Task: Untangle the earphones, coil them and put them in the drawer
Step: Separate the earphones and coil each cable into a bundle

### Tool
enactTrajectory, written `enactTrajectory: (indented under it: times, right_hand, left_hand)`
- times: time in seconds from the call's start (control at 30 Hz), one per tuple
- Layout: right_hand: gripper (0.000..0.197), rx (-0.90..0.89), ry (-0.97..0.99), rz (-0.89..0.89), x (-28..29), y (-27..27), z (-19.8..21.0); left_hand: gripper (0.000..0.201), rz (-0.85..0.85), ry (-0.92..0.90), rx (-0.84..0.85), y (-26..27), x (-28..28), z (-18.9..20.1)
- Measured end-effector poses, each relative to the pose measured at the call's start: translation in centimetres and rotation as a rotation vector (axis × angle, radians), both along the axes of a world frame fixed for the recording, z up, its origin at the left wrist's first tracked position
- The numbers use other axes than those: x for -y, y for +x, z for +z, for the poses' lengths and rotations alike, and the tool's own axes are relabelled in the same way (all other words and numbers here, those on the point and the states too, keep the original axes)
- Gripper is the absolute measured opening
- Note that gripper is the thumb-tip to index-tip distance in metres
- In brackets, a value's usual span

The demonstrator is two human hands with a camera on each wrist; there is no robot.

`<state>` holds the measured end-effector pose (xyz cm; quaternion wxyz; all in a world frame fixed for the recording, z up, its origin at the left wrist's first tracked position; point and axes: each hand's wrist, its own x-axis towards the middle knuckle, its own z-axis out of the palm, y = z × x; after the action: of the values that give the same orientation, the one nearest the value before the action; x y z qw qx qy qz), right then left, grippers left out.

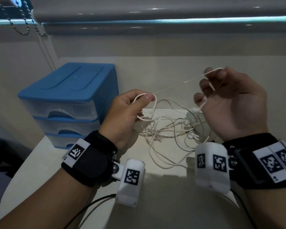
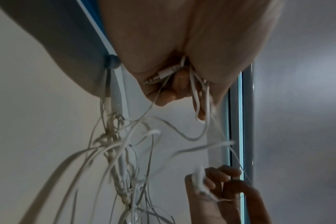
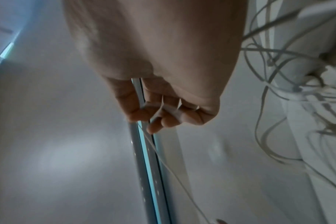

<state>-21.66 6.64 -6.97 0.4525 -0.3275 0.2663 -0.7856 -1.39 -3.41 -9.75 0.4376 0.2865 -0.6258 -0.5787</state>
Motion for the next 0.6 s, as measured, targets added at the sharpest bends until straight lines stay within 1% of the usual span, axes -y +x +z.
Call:
enactTrajectory:
  times: [0.07, 0.13, 0.23, 0.33, 0.43, 0.5, 0.53, 0.6]
  right_hand:
    - [0.025, 0.06, -0.076, 0.004, -0.3, -0.6, 0.2]
    - [0.025, 0.108, -0.126, -0.002, -0.7, -1.0, 0.4]
    - [0.023, 0.073, -0.077, -0.106, -1.0, -1.4, 0.6]
    - [0.024, -0.059, -0.025, -0.178, -0.9, -1.1, 0.6]
    - [0.019, -0.185, -0.043, -0.079, -0.7, -0.2, 0.6]
    - [0.02, -0.275, -0.045, 0.006, -0.6, 0.6, 0.6]
    - [0.022, -0.342, -0.039, 0.034, -0.5, 1.0, 0.6]
    - [0.03, -0.543, 0.003, 0.034, -0.2, 1.8, 0.2]
  left_hand:
    - [0.013, 0.01, 0.022, 0.008, 0.0, 0.1, 0.0]
    - [0.013, 0.021, 0.054, -0.002, 0.1, 0.2, -0.1]
    - [0.017, 0.008, 0.08, -0.037, 0.1, 0.3, -0.1]
    - [0.026, -0.043, 0.119, -0.08, 0.1, 0.4, -0.1]
    - [0.028, -0.045, 0.119, -0.073, 0.0, 0.4, -0.2]
    - [0.026, -0.033, 0.091, -0.056, -0.1, 0.5, -0.3]
    - [0.025, -0.03, 0.071, -0.044, 0.0, 0.5, -0.4]
    - [0.024, -0.037, 0.028, -0.021, 0.0, 0.5, -0.5]
